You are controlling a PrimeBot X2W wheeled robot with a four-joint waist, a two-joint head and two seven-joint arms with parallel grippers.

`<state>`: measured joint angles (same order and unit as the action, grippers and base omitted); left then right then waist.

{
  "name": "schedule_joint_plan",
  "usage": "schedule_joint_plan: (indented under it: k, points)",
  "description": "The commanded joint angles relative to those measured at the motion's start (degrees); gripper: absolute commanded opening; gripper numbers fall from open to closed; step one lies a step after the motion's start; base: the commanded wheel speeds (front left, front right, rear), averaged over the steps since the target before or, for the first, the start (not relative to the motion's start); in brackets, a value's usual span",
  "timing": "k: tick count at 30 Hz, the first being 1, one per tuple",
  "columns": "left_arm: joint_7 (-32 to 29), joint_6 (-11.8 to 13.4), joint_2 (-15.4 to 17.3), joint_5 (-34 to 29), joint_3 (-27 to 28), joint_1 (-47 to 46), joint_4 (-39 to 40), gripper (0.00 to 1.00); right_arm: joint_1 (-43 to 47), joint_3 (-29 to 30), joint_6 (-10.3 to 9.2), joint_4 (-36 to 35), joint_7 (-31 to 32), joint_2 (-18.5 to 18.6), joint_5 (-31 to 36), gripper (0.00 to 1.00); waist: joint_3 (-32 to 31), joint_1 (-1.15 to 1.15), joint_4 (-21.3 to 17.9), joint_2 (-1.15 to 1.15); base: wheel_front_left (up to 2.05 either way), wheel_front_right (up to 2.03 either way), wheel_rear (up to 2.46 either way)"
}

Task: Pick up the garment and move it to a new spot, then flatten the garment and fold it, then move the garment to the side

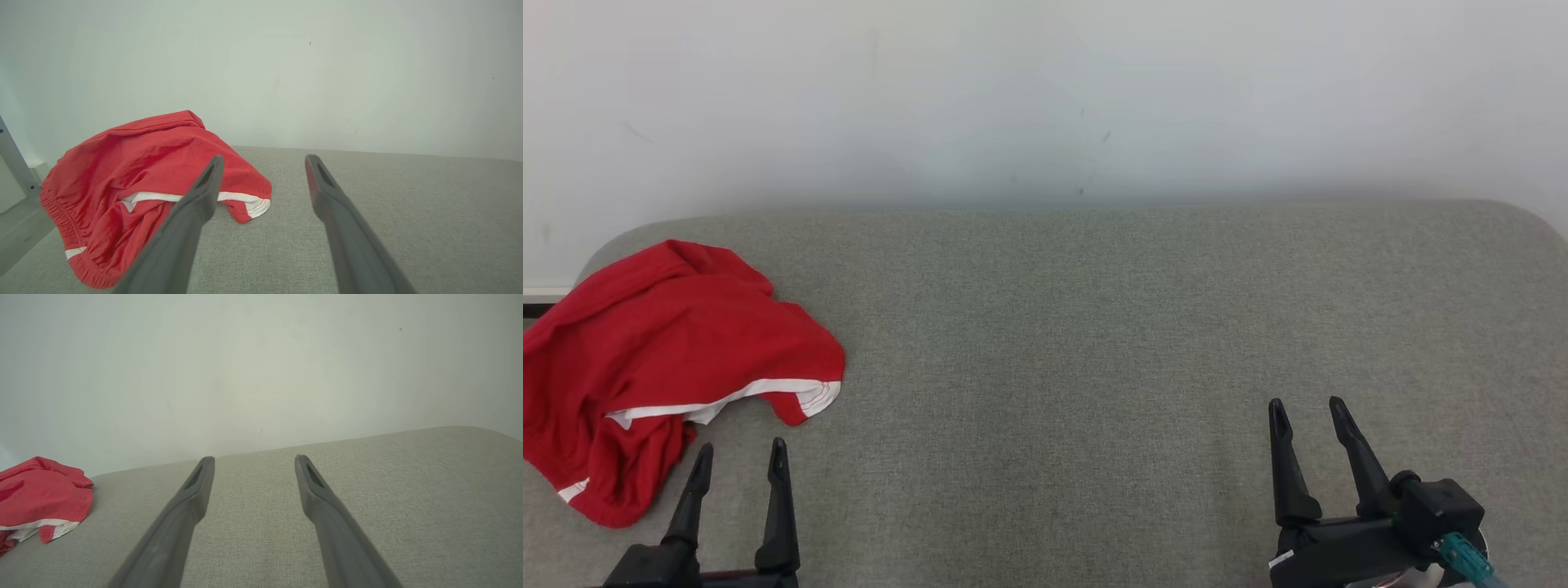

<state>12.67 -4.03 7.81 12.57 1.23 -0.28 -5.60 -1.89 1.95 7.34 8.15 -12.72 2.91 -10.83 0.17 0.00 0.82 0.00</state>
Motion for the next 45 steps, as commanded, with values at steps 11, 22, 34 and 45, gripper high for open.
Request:
schedule_joint_plan:
  k: [11,22,34,45]
  points:
    - [1.62,0.05,0.26,-4.92,0.44,0.86,-0.48,1.0,0.24,2.39,0.21,1.21,-1.43,-0.05,4.13,1.0,-0.3,0.0,0.09,0.0,0.0,0.0,0.0]
    - [1.52,1.38,0.69,-9.04,0.21,-0.07,-1.6,1.0,0.77,2.37,0.24,-1.87,0.54,-0.07,7.89,1.0,-0.53,0.0,0.1,0.0,0.0,0.0,0.0]
    - [-2.4,2.45,0.81,-7.73,0.04,1.19,2.44,1.0,1.38,2.62,0.23,-2.95,2.07,-0.06,7.53,1.0,-0.4,0.0,0.22,0.0,0.0,0.0,0.0]
    - [-3.03,3.01,1.01,-6.97,-0.12,1.43,3.21,1.0,1.37,2.8,0.23,-3.32,2.94,-0.06,7.28,1.0,-0.38,0.0,0.23,0.0,0.0,0.0,0.0]
